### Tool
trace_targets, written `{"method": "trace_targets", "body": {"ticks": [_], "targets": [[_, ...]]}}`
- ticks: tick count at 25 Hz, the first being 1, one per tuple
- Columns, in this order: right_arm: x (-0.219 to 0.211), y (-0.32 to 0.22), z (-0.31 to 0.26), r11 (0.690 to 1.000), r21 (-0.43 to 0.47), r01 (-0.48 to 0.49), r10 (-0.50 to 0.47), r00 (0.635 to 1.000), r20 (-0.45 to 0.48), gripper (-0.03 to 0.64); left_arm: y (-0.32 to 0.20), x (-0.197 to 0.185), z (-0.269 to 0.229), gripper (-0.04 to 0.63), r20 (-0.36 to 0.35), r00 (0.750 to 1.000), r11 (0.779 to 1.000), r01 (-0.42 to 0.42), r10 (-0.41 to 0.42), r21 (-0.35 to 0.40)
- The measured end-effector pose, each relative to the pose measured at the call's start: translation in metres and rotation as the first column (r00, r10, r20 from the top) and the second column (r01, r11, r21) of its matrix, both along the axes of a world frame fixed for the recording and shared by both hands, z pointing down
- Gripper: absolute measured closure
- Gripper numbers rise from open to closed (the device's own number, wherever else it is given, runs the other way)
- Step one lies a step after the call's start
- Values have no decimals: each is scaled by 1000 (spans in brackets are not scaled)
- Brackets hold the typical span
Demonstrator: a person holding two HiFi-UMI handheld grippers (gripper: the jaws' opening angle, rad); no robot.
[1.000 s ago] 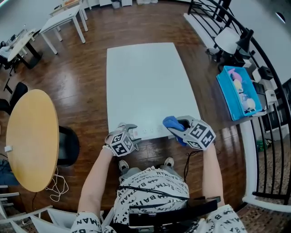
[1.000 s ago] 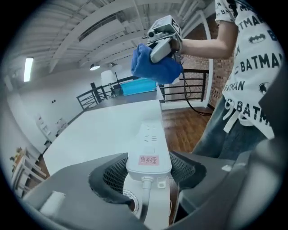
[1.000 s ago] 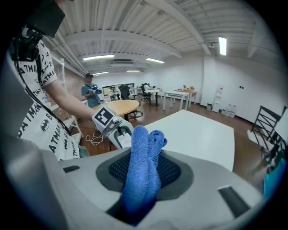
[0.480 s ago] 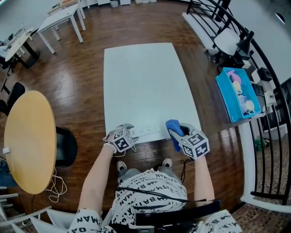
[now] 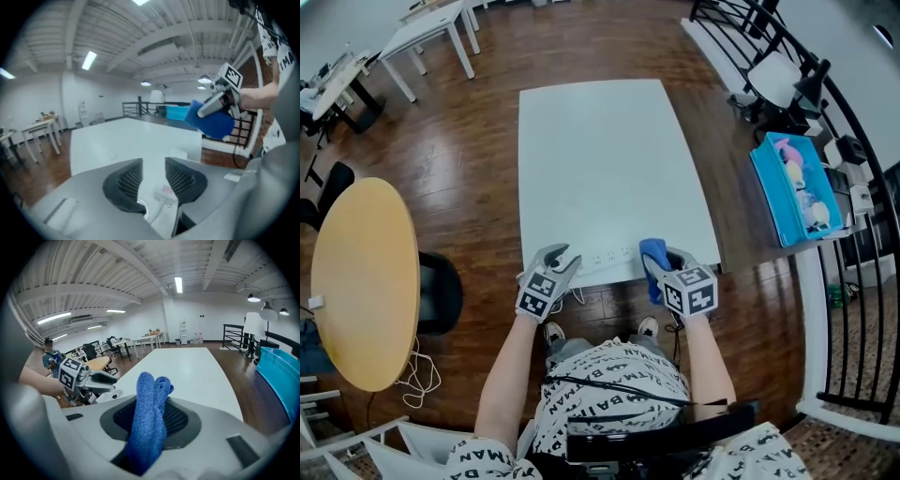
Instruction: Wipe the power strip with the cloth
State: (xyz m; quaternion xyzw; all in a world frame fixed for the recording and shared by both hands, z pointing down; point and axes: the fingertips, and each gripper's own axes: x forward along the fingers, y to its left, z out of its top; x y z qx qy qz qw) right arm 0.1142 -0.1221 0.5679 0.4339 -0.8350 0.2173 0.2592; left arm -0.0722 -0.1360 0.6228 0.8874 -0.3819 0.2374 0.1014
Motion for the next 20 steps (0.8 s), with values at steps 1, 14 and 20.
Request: {"method": "trace_targets", "body": {"ticks": [1, 14, 20], "targets": [[-2, 0, 0, 1000, 1, 1, -1, 1000, 0, 482, -1, -11, -12, 516, -35, 996, 997, 80, -80, 17], [-30, 17, -3, 1000, -6, 30, -30, 998, 50, 482, 26, -58, -45, 584, -248, 862, 896, 416, -443, -155], [-26, 17, -11, 1000, 9, 13, -13, 998, 54, 482, 27, -45, -55, 584, -259, 866, 904, 403, -428, -144]]}}
